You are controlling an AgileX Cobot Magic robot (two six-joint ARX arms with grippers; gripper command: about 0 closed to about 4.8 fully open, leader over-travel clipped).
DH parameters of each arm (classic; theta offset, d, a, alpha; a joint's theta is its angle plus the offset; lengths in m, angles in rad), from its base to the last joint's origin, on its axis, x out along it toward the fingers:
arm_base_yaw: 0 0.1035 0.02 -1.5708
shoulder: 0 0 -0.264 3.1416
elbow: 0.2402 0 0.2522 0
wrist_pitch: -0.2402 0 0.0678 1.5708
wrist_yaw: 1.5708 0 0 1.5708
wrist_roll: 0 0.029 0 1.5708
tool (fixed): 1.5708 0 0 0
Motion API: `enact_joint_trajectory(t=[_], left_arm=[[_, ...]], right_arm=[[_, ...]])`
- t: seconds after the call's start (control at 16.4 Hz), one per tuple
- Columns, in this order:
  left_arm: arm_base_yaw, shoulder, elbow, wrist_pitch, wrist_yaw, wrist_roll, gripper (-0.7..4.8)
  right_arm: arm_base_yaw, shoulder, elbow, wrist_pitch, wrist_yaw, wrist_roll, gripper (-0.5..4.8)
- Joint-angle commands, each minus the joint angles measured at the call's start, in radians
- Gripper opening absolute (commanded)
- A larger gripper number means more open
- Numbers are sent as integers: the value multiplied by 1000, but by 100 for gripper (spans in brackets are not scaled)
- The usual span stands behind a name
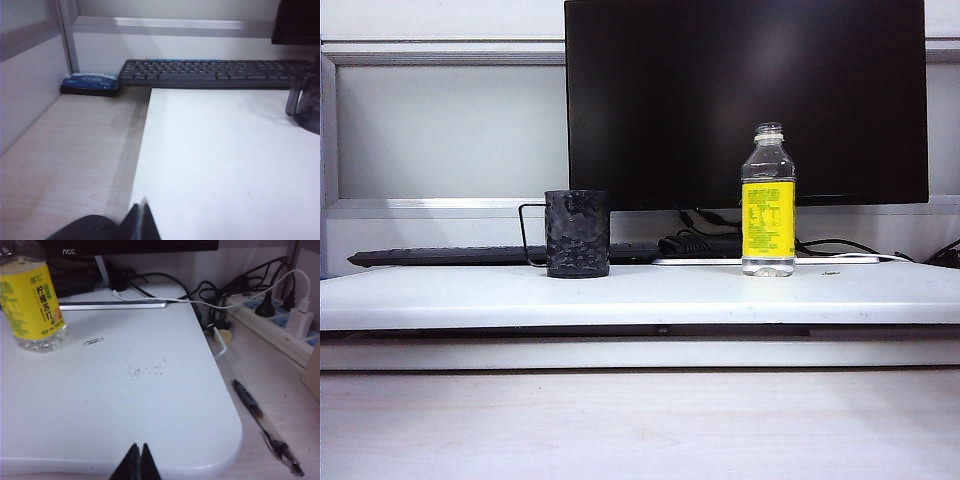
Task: Carefully pick up the bottle and pour some water from the bottle into the cup.
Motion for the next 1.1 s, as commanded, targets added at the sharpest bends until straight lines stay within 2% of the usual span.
enact_joint_trajectory(t=[0.06, 0.24, 0.37, 0.43, 0.49, 0.55, 0.61, 0.67, 0.85, 0.98, 1.1], left_arm=[[1, 0, 1, 11, 2, 1, -5], [0, 0, 1, 11, 1, 1, -5], [0, 0, 3, 40, 20, -33, 1], [0, 0, 5, 71, 45, -56, 48], [0, 0, 8, 93, 66, -56, 122], [0, 0, 27, 101, 83, -55, 282], [0, 0, 50, 99, 89, -55, 385], [0, 0, 93, 87, 89, -55, 435], [0, 18, 214, 55, 92, -56, 435], [0, 87, 300, 50, 123, -72, 435], [0, 232, 373, 97, 180, -155, 435]], right_arm=[[0, 0, -6, -1, 5, 8, 12], [0, 0, -6, 11, 5, 14, 12], [1, 0, 4, 103, -39, 15, 13], [1, 0, 29, 147, -70, 16, 14], [1, 0, 60, 149, -79, 26, 30], [1, 0, 136, 101, -84, 48, 122], [1, 0, 196, 56, -83, 48, 206], [1, 8, 293, -1, -82, 26, 283], [0, 101, 500, -20, -88, -109, 285], [0, 250, 642, -6, -107, -124, 295], [1, 451, 766, 77, -172, -87, 400]])
